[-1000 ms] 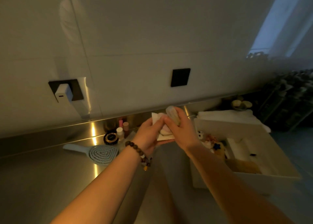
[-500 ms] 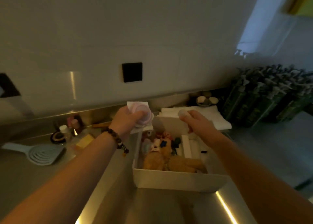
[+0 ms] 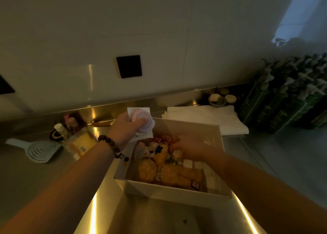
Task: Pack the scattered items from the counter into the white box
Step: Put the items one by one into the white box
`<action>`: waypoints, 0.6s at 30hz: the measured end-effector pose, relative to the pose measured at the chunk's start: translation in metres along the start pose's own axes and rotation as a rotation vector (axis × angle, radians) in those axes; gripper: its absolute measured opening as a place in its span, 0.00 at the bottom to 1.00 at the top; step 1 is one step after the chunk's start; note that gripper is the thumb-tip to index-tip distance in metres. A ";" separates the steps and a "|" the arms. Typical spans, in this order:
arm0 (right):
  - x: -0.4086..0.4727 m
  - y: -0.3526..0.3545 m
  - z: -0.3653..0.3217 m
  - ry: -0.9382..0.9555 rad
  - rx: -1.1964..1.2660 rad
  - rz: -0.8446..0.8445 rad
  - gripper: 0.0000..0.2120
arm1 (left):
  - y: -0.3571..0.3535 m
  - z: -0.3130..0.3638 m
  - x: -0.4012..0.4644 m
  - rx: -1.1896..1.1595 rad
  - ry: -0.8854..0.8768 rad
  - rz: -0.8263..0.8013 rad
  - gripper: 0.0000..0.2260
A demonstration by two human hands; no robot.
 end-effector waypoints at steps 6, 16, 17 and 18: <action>0.002 0.004 0.003 0.017 0.060 0.042 0.17 | -0.004 -0.002 0.002 0.017 -0.003 -0.074 0.14; -0.040 0.082 -0.037 0.058 0.290 0.571 0.42 | -0.048 0.008 0.001 0.007 0.011 -0.225 0.19; -0.041 0.080 -0.038 0.067 0.233 0.578 0.42 | -0.054 0.010 -0.001 0.012 0.009 -0.256 0.22; -0.042 0.079 -0.039 0.059 0.187 0.600 0.41 | -0.059 0.011 -0.002 0.010 0.015 -0.283 0.25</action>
Point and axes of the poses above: each hand's wrist, its own x-axis towards the middle knuckle, its own y-axis out of the back of the hand, z = x × y, the point moved 5 cm from there along x, towards the middle knuckle, and after that the axes turned 2 degrees about -x, right-handed, at the moved point
